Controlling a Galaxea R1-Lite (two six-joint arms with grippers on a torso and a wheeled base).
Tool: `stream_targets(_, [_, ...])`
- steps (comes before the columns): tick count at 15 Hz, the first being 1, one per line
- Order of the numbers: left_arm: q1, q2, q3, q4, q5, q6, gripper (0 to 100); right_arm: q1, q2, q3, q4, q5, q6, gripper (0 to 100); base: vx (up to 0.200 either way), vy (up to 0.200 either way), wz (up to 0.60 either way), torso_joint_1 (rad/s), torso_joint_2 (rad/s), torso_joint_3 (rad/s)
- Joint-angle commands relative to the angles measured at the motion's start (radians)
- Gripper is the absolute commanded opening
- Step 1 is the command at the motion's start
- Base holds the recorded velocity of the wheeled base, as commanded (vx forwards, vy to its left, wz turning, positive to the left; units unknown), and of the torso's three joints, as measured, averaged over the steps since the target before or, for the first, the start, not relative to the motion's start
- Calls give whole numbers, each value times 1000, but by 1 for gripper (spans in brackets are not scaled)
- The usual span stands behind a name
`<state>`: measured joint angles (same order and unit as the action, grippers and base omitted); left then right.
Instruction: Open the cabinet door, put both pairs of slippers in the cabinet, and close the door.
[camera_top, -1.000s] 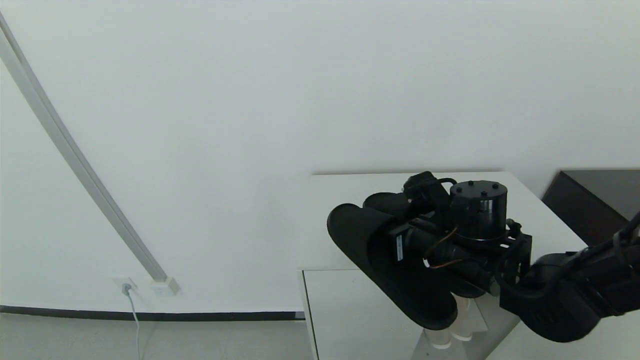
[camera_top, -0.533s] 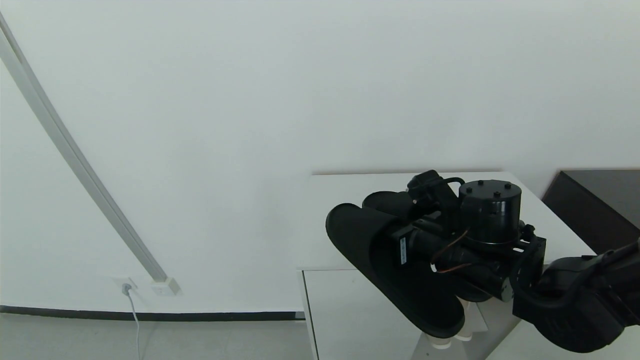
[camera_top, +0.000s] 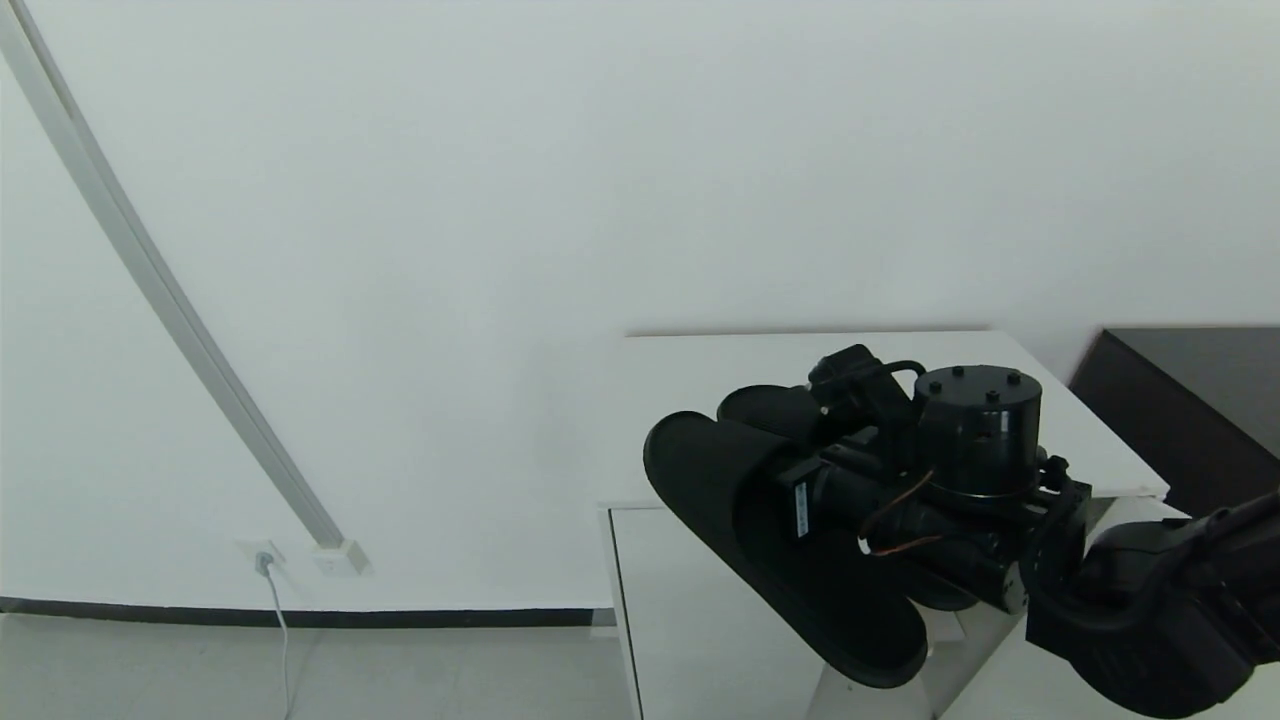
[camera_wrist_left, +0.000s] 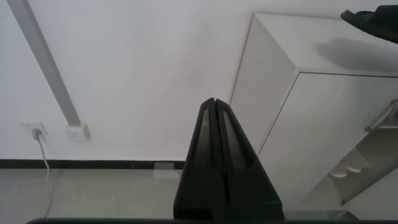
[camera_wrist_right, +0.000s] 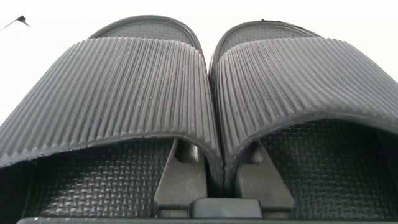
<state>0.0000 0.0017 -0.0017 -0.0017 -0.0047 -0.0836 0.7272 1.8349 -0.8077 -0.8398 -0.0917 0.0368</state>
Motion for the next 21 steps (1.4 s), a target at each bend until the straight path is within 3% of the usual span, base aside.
stream_targets(1, [0, 0, 0, 0, 0, -1, 0, 0, 1, 4, 1, 0, 0, 0, -200, 0, 0, -7, 2, 2])
stream_targets(4, [0, 0, 0, 0, 0, -1, 0, 0, 3, 7, -1, 0, 0, 0, -200, 0, 0, -1, 4, -1])
stream_targets(17, [0, 0, 0, 0, 0, 2, 0, 4, 10, 18, -19, 0, 0, 0, 0, 0, 0, 0, 0, 0])
stream_targets(21, [0, 0, 0, 0, 0, 4, 0, 4, 4, 21, -19, 0, -3, 0, 0, -200, 0, 2, 2, 2])
